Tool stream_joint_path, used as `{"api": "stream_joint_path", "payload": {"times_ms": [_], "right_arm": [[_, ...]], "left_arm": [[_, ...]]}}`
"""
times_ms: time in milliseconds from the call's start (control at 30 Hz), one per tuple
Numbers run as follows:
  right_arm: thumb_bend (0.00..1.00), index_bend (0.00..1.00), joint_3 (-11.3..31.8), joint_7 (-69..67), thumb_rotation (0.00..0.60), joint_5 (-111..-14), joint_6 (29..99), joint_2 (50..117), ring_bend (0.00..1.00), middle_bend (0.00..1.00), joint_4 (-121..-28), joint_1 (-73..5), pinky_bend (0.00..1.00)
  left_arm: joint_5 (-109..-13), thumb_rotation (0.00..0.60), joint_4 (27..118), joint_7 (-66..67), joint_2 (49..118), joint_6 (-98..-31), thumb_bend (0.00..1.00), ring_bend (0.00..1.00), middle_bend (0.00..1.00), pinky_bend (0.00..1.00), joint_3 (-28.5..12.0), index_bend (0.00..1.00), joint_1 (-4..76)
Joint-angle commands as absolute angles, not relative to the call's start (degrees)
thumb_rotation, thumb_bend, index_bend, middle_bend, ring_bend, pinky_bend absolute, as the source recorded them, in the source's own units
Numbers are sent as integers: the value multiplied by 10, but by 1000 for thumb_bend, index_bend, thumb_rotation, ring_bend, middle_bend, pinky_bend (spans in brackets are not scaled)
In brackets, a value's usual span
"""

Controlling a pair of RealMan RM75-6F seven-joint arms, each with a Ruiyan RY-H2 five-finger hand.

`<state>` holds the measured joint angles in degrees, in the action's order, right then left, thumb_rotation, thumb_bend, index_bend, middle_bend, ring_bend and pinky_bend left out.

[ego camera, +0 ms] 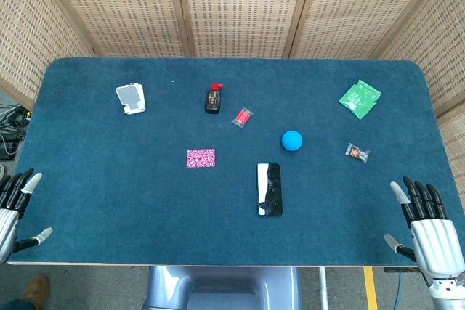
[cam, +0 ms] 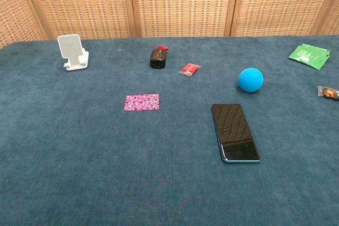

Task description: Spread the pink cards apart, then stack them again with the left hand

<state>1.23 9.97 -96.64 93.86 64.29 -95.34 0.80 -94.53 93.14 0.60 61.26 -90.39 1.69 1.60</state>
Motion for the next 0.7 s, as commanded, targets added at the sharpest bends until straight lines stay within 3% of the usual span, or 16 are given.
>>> {"api": "stream_joint_path", "payload": {"times_ms": [33, 267, 300, 333, 367, 400, 467, 533, 700], "right_arm": [[0, 0, 12, 99, 600, -966, 938, 643, 0, 0, -953, 8, 0], [0, 0, 11, 98, 600, -966, 936, 641, 0, 0, -956, 8, 0], [0, 0, 12, 97, 600, -962, 934, 641, 0, 0, -955, 7, 0], [0, 0, 14, 96, 600, -957, 932, 641, 0, 0, -955, 6, 0], [0, 0, 16, 96, 600, -954, 930, 641, 0, 0, -954, 5, 0], [0, 0, 18, 96, 600, -949, 928, 641, 0, 0, -954, 4, 0], [0, 0, 21, 94, 600, -944, 927, 641, 0, 0, -954, 4, 0], [0, 0, 24, 95, 600, -938, 925, 641, 0, 0, -954, 3, 0], [0, 0, 30, 100, 600, -925, 922, 643, 0, 0, -952, 1, 0]], "left_arm": [[-946, 600, 931, 6, 613, -903, 0, 0, 0, 0, 17, 0, 17], [-942, 600, 932, 13, 616, -890, 0, 0, 0, 0, 14, 0, 25], [-943, 600, 940, 9, 616, -874, 35, 0, 0, 0, 13, 0, 35], [-940, 600, 952, 3, 612, -857, 110, 0, 0, 0, 12, 0, 45], [-938, 600, 965, -2, 608, -842, 299, 0, 0, 0, 11, 0, 54], [-935, 600, 981, -4, 604, -824, 548, 0, 0, 0, 8, 0, 66], [-932, 600, 1000, 5, 600, -797, 897, 0, 0, 0, 3, 0, 84], [-929, 600, 1015, 23, 605, -767, 993, 0, 0, 0, -9, 0, 110], [-898, 600, 1047, 73, 632, -674, 1000, 0, 0, 0, -43, 0, 182]]}}
